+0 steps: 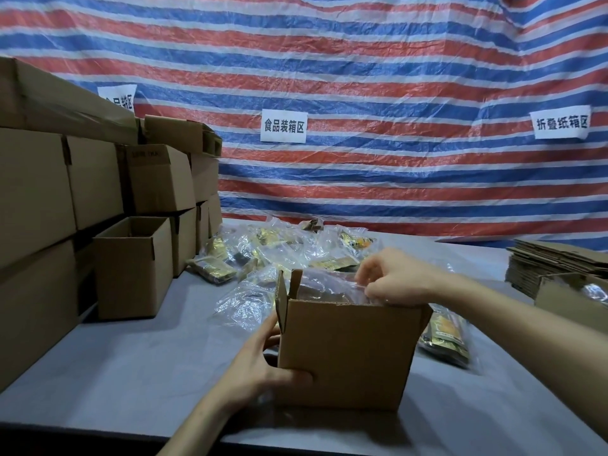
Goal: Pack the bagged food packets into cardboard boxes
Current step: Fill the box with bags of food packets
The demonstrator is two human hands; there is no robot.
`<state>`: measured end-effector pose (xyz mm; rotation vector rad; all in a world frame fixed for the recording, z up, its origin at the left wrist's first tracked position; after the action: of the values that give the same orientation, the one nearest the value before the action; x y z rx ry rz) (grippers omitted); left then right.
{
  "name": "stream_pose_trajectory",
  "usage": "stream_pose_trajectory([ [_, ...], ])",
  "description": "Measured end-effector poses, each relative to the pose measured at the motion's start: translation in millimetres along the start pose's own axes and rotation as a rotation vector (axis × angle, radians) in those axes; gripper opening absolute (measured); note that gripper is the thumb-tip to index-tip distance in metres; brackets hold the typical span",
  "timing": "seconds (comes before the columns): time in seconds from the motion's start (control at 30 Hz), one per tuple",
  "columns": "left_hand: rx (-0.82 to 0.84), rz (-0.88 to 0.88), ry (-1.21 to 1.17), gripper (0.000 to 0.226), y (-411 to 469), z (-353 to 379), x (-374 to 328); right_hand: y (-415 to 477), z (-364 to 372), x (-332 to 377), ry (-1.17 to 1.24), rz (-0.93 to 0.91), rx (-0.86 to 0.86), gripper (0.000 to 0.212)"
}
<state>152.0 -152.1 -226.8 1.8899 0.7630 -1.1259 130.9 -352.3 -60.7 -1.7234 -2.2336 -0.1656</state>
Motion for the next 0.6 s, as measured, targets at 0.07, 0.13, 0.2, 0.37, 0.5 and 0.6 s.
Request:
stream_pose_trajectory([
  [0.07,0.004,0.000,0.004,0.094,0.2,0.0,-0.1,-0.9,0.4,2.4,-0.011,-0.023,-0.058,0.017],
  [0.13,0.008,-0.002,0.005,0.093,0.2,0.2,-0.2,-4.0,0.3,3.9,-0.031,-0.009,-0.121,0.015],
  [0.2,0.008,-0.004,0.005,0.091,0.1,0.2,0.2,-8.2,-5.6,9.3,-0.171,-0.008,-0.236,0.015],
  [0.37,0.005,-0.005,0.018,0.090,0.3,0.0,1.0,-7.4,3.8,31.0,-0.102,-0.230,-0.100,0.015],
  [0.5,-0.002,-0.005,0.010,0.087,0.3,0.0,0.6,2.4,31.8,30.7,-0.048,-0.104,0.193,0.057],
  [0.6,-0.011,-0.008,0.015,0.087,-0.2,-0.1,0.0,7.9,43.3,28.6,0.025,-0.003,0.359,0.074],
])
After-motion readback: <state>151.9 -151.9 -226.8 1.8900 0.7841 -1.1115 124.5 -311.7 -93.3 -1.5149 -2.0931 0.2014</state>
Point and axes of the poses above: each hand's wrist, its own y-axis towards the middle knuckle, its own z-axis out of the palm, x = y × z, the point moved 7 cm from there along y, towards the middle knuckle, and after that the axes turned 10 degrees about x, right-handed, at the moved point
